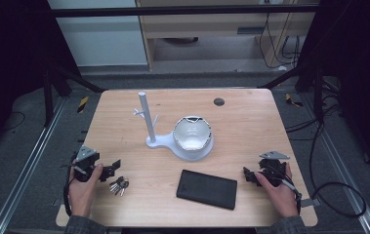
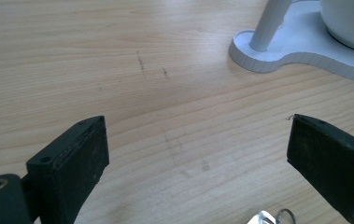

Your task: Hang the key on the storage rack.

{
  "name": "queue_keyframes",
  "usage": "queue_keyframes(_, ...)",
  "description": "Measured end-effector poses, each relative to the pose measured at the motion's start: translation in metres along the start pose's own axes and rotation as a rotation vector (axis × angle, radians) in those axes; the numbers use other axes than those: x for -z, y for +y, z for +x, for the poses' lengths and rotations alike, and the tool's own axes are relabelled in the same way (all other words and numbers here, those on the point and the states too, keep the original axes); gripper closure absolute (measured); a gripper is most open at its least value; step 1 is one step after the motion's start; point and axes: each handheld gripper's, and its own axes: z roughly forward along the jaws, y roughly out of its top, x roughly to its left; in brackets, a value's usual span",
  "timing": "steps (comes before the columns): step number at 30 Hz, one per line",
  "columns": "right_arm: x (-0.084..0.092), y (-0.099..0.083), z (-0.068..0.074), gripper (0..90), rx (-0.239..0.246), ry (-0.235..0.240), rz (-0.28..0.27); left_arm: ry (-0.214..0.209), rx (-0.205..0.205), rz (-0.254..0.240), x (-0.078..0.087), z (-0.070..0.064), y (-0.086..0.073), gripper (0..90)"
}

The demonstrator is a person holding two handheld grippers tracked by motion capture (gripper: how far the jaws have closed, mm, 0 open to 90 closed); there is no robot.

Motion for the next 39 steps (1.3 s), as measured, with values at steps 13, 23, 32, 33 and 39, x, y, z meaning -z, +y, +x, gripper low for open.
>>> queue_keyframes(13,0.002,-0.002,-0.001,0.5,0.009,0.007,-0.002,-0.016,-0.07,0.018,0.003,-0.019,0.001,4.9)
queue_keyframes(23,0.003,-0.003,-0.001,0.5,0.005,0.005,-0.001,-0.061,-0.103,0.027,0.009,-0.034,0.008,4.9)
queue_keyframes(32,0.003,-0.003,-0.001,0.5,0.006,0.005,-0.002,-0.099,-0.173,0.242,0.007,-0.06,0.028,7.3)
queue_keyframes(33,0.003,-0.003,-0.001,0.5,0.006,0.005,-0.002,-0.099,-0.173,0.242,0.007,-0.06,0.028,7.8)
queue_keyframes(39,0.003,-0.003,-0.001,0.5,0.006,0.004,-0.002,-0.086,-0.25,0.398,0.009,-0.062,0.032,7.7)
